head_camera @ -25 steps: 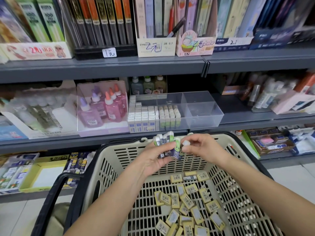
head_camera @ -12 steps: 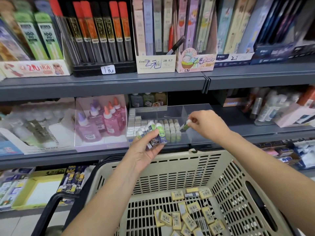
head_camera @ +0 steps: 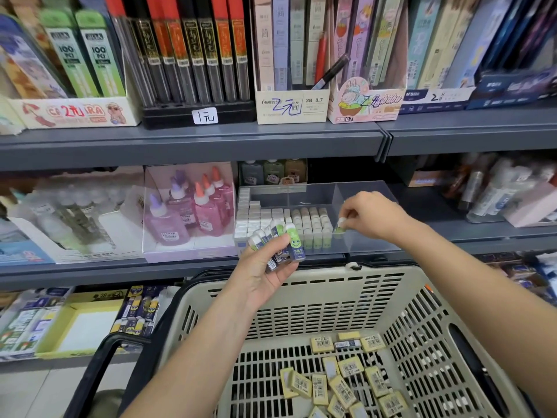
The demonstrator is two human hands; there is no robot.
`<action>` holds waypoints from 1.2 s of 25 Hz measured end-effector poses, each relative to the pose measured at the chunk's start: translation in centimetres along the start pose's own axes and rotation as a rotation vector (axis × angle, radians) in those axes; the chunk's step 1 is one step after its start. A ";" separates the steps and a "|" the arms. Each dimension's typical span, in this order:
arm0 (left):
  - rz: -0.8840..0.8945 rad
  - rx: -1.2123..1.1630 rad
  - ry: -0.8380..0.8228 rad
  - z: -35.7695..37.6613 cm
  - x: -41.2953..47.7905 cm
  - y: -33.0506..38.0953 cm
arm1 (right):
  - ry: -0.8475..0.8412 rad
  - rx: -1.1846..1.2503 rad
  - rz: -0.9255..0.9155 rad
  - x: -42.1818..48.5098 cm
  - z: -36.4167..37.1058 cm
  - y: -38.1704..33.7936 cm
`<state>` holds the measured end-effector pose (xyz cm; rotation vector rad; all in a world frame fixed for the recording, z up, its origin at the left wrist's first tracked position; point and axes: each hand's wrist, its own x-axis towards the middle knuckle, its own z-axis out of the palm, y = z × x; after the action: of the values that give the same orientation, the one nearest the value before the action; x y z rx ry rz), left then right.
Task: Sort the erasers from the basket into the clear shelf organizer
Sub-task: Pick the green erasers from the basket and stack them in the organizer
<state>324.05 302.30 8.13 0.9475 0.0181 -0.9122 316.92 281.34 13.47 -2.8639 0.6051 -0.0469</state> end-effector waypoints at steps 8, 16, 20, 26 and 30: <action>-0.013 0.039 0.026 0.2 -0.1 -0.7 | -0.179 0.064 0.001 0.7 1.4 0.6; -0.017 0.090 -0.041 1.5 0.1 -1.2 | -0.044 0.488 -0.113 -2.4 0.1 -2.6; -0.021 0.128 -0.082 2.6 0.5 -1.6 | -0.106 0.633 -0.091 -3.3 0.0 -3.0; -0.013 0.137 -0.015 1.8 1.5 -1.1 | 0.156 0.563 0.068 -0.7 -2.2 1.4; -0.012 0.160 -0.022 1.3 1.3 -1.1 | 0.122 0.244 0.007 0.8 -1.2 1.7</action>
<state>323.64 300.24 7.67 1.0867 -0.0692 -0.9452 316.85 279.29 14.23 -2.6359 0.5882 -0.2759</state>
